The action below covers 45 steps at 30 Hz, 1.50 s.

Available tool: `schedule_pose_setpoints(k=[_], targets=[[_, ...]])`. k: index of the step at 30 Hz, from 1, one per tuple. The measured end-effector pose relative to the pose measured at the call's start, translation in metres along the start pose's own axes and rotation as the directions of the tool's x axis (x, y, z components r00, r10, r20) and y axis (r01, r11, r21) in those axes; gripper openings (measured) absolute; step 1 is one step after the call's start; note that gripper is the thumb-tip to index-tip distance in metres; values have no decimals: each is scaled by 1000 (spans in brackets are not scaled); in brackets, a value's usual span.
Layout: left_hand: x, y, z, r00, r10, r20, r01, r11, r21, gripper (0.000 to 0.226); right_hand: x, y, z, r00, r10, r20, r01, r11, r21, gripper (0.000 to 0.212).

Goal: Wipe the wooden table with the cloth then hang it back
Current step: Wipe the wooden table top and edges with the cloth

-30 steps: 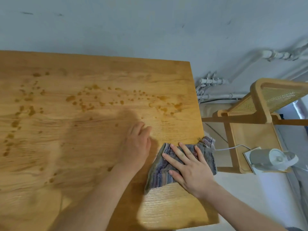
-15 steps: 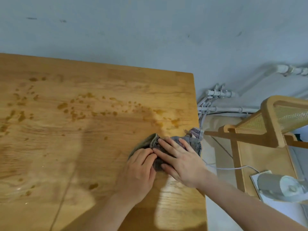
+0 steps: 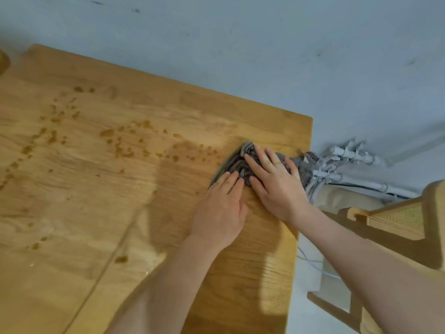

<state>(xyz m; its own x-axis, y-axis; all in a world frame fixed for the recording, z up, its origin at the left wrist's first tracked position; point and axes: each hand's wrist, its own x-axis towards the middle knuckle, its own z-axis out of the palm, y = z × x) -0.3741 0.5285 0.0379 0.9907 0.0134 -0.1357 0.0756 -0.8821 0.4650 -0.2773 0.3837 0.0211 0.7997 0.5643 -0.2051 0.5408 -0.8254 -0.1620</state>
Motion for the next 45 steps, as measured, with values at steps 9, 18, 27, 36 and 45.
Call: schedule_pose_setpoints(k=[9,18,27,36,45], targets=[[-65,-12,4,996,22,-91,-33,993,-116,29,-102,-27,13,967,-256,2,255,964,-77,55],[-169,-72,-17,932,-226,-282,194,971,-137,27,-32,-36,18,975,206,-81,-210,976,-52,70],[-276,-146,-21,535,-677,-505,588,728,-352,15,-135,-193,62,987,-151,57,152,988,-14,60],[-247,-191,-36,-162,-970,181,222,-214,-951,42,-125,-231,72,754,-632,180,656,741,-145,55],[-220,-189,-27,-356,-933,42,362,-180,-915,50,-86,-208,51,870,-480,111,493,840,-229,66]])
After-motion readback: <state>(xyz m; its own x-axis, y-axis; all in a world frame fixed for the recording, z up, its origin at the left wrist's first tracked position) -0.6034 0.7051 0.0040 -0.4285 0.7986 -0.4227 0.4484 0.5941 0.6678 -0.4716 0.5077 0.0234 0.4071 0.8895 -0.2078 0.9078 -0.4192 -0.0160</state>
